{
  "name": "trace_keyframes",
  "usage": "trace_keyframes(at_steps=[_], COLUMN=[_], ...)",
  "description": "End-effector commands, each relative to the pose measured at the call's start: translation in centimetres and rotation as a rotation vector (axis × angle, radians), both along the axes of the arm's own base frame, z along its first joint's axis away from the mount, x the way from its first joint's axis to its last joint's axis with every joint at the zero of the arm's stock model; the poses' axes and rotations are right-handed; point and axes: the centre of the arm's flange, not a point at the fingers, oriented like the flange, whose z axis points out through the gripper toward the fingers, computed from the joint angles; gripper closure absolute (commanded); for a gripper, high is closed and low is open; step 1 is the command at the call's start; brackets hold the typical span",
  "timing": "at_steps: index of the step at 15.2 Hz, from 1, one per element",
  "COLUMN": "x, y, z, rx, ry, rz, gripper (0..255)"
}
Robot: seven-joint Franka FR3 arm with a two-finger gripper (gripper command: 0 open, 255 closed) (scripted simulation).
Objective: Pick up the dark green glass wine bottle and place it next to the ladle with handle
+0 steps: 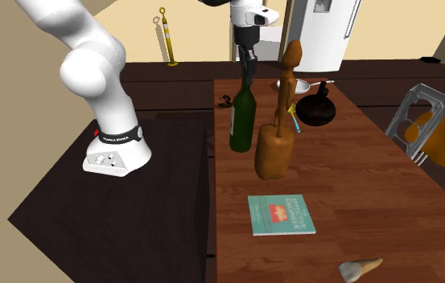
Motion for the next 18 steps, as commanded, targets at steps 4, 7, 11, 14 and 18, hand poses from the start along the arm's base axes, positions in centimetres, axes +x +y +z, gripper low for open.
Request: trace_keyframes(at_steps=[4, 7, 11, 14, 18], x=[0.0, 0.0, 0.0, 0.0, 0.0], y=[0.0, 0.0, 0.0, 0.0, 0.0], z=[2.8, 4.3, 6.5, 8.0, 10.2], rx=[0.0, 0.0, 0.0, 0.0, 0.0], ry=[0.0, 0.0, 0.0, 0.0, 0.0], rz=[0.0, 0.0, 0.0, 0.0, 0.0], gripper=[255, 255, 255, 255, 255])
